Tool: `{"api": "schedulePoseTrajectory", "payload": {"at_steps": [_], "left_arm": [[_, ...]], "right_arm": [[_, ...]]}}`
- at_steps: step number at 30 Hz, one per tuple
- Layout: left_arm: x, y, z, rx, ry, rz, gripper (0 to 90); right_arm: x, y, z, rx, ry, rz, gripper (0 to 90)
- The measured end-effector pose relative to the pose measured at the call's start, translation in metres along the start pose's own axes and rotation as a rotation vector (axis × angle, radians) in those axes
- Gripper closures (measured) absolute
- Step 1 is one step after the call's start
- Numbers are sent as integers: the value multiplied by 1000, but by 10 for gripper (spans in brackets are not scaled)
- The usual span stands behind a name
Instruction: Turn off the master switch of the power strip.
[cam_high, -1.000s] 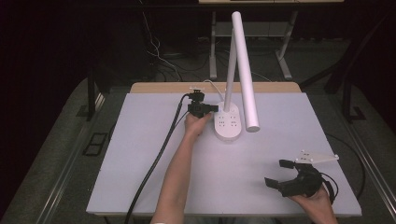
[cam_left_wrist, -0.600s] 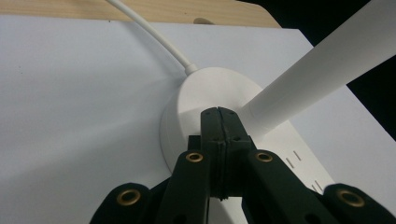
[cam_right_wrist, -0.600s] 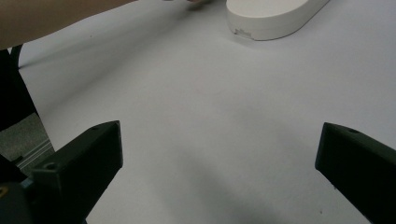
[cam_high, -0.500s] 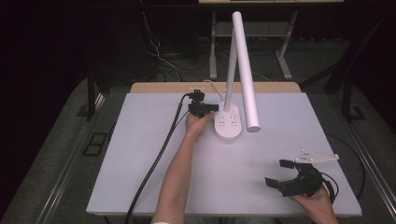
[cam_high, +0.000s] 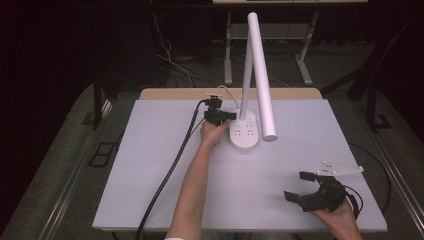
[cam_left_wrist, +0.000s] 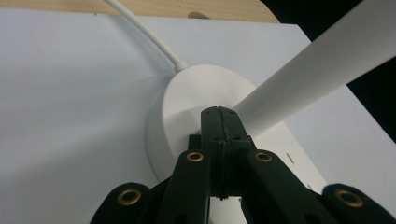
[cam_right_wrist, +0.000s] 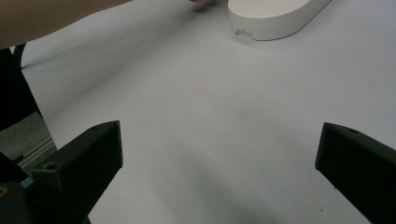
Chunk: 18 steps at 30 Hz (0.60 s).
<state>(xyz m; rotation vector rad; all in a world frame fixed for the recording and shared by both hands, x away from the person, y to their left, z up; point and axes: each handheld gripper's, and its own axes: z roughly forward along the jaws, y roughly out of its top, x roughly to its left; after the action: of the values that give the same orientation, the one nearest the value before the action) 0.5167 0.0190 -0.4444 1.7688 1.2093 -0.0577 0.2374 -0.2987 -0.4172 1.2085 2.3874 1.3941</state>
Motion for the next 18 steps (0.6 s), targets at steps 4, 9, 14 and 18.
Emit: {"api": "schedulePoseTrajectory", "payload": {"at_steps": [4, 9, 14, 18], "left_arm": [[0, 1, 1, 5, 0, -13, 900], [0, 1, 1, 2, -8, -16, 900], [0, 2, -8, -29, 8, 27, 900], [-3, 8, -22, -110, -63, 22, 900]], "right_arm": [[0, 0, 0, -4, 0, 0, 1], [0, 0, 0, -2, 0, 2, 0], [-2, -1, -1, -8, -4, 5, 1], [-4, -2, -3, -10, -9, 13, 0]]}}
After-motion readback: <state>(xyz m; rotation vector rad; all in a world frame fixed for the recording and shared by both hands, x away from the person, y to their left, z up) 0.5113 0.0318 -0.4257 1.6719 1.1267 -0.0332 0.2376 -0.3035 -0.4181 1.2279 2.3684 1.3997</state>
